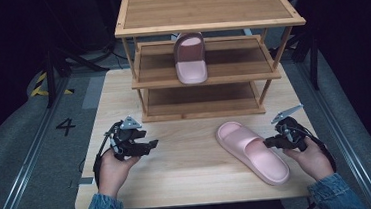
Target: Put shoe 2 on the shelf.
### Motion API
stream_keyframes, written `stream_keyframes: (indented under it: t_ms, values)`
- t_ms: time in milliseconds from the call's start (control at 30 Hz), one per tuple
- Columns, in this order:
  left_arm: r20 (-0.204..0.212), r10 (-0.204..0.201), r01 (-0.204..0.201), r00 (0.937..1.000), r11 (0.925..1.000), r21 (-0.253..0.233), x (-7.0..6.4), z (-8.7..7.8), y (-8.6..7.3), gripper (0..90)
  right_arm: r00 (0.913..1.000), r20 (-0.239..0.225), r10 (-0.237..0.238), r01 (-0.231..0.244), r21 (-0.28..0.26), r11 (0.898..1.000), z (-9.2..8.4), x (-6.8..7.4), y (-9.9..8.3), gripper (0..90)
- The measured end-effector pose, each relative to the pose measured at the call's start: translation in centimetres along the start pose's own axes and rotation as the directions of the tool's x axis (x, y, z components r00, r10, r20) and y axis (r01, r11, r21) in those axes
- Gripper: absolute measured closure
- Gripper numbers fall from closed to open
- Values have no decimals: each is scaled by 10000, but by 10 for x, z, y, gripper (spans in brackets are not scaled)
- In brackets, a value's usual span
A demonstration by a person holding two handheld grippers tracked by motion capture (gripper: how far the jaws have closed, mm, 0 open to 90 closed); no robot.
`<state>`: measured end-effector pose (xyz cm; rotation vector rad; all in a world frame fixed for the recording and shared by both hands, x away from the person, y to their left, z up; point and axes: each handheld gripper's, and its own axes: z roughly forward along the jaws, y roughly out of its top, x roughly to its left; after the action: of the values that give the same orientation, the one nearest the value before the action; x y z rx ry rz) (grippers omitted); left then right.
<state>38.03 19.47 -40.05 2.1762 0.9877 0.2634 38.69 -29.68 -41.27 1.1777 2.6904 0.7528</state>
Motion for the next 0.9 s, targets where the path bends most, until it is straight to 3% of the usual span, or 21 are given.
stream_keyframes:
  t_ms: [233,467,733,900]
  values:
    - [-8,93,-93,10000,9999,-49,1,-1,-1,402,9995,-227,213,-219,-272,9994,-13,2,2,857]
    - [25,-104,104,9999,9999,-120,1,-2,-2,401,9990,-367,248,-278,-827,9962,-30,6,4,859]
    - [-27,-51,50,10000,9999,-114,3,-2,-2,400,9966,-637,529,-647,-1994,9778,-59,6,5,859]
    - [-12,-254,254,9997,9996,-74,3,-3,-2,396,9959,-706,558,-716,-2468,9664,-75,7,6,859]
